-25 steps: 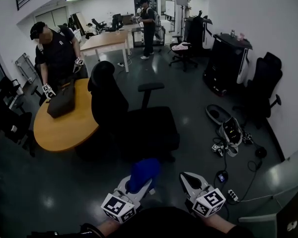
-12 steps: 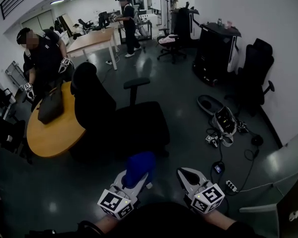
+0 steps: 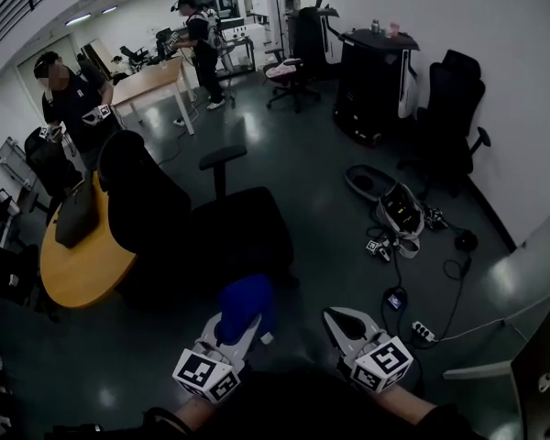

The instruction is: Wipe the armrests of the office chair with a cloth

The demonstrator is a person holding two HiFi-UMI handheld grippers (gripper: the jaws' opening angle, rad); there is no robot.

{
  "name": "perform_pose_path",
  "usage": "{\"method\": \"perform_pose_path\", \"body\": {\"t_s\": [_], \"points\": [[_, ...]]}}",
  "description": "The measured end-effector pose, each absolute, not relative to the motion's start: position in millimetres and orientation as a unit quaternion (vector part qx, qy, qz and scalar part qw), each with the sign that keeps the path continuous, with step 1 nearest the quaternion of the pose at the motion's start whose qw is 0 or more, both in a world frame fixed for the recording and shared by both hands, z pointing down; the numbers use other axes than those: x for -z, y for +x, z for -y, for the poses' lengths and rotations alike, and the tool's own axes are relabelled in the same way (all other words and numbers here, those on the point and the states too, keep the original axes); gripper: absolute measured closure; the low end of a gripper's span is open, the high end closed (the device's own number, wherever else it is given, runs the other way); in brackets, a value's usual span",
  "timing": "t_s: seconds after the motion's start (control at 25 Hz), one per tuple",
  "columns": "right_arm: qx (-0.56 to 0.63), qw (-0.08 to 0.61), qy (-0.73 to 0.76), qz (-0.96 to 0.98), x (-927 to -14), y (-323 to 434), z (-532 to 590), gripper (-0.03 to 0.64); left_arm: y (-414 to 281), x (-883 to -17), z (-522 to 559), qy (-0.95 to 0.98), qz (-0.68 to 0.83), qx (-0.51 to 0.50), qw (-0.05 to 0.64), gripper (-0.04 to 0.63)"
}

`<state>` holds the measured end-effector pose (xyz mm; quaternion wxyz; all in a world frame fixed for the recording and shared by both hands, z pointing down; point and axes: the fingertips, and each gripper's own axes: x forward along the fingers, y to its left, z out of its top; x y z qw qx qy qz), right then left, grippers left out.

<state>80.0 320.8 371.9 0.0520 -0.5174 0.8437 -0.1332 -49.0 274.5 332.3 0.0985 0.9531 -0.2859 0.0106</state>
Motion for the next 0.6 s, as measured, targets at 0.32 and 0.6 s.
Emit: {"method": "perform_pose_path", "body": {"t_s": [0.32,0.6], "points": [[0.141,0.053,-0.531,-0.834,-383.8,96.9,-320.3,0.612,-32.7,-339.6,-267.6,0.955,0.278,-0.020,0.101,0.472],[0.154,0.030,-0.530,-0.833,-398.7,75.3,-286.7,0.613,-62.0,-356.8,-220.5,0.950,0.292,-0.014,0.110,0.472]]}}
